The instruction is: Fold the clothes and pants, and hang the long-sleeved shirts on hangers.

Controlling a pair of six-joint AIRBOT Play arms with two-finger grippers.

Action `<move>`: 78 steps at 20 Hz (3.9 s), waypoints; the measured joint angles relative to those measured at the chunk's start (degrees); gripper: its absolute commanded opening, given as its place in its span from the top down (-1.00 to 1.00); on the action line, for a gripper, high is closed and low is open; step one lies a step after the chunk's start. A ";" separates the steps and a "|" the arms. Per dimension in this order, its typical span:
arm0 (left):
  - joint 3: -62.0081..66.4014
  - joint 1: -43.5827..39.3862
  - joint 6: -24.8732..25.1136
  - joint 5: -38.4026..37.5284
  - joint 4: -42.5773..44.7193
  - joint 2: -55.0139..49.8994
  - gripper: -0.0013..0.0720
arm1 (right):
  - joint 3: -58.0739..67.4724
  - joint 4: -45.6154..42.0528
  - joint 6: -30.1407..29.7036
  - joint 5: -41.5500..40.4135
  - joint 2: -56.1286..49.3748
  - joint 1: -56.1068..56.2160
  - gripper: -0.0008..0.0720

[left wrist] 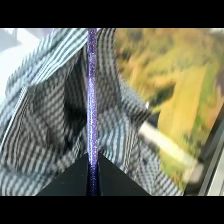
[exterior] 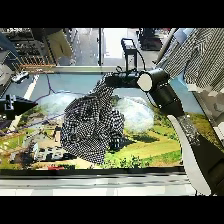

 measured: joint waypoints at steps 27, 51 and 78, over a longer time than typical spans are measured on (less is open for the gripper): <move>-0.46 -6.08 4.72 11.37 -10.05 1.16 0.93 | 1.11 -3.10 -0.44 17.40 8.31 7.74 0.92; -0.46 -16.39 15.63 -2.49 -26.18 -13.22 0.93 | 0.85 -11.06 -34.07 22.01 12.11 14.14 -0.94; 8.31 -4.72 -34.05 20.31 0.48 -4.15 -0.94 | 1.11 -20.74 -27.85 10.25 2.29 5.03 0.92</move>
